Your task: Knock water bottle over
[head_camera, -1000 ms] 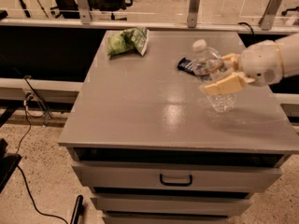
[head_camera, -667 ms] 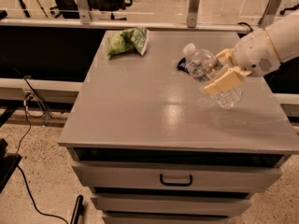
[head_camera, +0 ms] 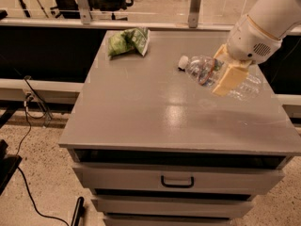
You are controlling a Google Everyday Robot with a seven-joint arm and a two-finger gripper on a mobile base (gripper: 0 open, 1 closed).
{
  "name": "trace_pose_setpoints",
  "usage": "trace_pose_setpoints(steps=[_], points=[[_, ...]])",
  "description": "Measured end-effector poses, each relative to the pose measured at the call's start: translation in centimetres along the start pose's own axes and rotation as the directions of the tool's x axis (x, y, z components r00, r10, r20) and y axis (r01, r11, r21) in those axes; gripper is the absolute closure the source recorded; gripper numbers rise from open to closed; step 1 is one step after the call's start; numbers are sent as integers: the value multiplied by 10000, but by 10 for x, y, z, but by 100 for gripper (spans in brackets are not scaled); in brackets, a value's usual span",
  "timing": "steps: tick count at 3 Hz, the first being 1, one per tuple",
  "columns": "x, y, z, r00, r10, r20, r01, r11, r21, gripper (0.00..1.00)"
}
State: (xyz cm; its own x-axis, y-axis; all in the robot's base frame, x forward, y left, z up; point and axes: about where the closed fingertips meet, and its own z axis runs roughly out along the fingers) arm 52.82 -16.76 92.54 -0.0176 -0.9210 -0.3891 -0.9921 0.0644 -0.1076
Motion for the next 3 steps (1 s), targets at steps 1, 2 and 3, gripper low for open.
trace_pose_setpoints(steps=[1, 2, 3], points=[[16, 10, -5, 9900, 19, -1414, -24, 10000, -35, 43], [30, 19, -9, 9776, 248, -2089, -246, 9997, 37, 46], [42, 25, -12, 9676, 475, -2480, -453, 9989, 145, 45]])
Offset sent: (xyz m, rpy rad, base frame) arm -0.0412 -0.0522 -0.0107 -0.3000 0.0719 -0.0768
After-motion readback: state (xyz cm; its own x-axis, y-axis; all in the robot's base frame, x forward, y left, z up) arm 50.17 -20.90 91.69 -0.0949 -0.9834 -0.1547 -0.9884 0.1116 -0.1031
